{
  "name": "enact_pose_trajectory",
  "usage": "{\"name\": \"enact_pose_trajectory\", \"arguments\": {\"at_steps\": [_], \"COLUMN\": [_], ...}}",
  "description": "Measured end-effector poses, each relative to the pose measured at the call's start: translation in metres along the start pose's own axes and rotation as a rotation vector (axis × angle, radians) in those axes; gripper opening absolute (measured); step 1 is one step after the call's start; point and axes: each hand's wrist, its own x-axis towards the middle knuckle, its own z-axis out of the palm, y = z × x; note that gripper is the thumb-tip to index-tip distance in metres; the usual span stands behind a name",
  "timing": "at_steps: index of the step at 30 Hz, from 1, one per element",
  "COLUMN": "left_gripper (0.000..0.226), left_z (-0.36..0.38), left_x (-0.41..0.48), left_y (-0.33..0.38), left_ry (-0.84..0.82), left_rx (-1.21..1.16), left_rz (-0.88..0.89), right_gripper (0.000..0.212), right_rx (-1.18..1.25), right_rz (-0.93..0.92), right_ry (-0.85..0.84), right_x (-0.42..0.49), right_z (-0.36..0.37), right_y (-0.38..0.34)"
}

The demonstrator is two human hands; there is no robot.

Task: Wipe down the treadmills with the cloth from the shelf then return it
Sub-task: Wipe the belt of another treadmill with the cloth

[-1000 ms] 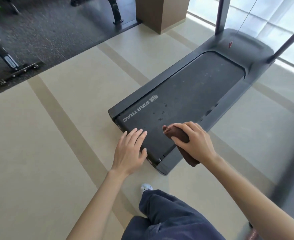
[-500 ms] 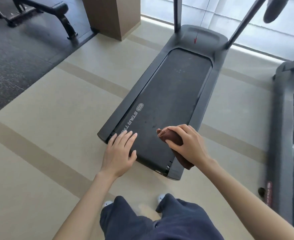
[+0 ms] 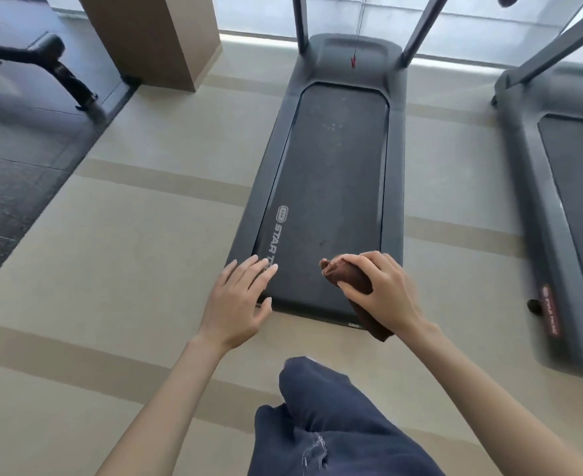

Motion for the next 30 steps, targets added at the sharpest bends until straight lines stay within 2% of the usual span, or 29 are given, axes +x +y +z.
{"name": "enact_pose_trajectory", "arguments": {"at_steps": [7,16,23,30], "left_gripper": [0.054,0.052,0.053,0.050], "left_z": [-0.001,-0.014,-0.009,0.019], "left_x": [0.037,0.156,0.248,0.302], "left_y": [-0.055,-0.131,-0.149,-0.157], "left_ry": [-0.043,-0.041,-0.131,-0.221], "left_rx": [-0.007,0.018,0.004,0.045], "left_rz": [0.129,0.305,0.397,0.629], "right_gripper": [0.042,0.041,0.040,0.041], "right_rx": [-0.047,-0.040,-0.071,-0.100], "right_rz": [0.099,0.246,0.360,0.527], "right_ry": [0.039,0.120,0.179,0.182], "right_x": [0.028,0.124,0.182,0.187], "right_z": [0.035,0.070,0.069,0.080], "right_y": [-0.017,-0.025,-0.023,-0.029]}}
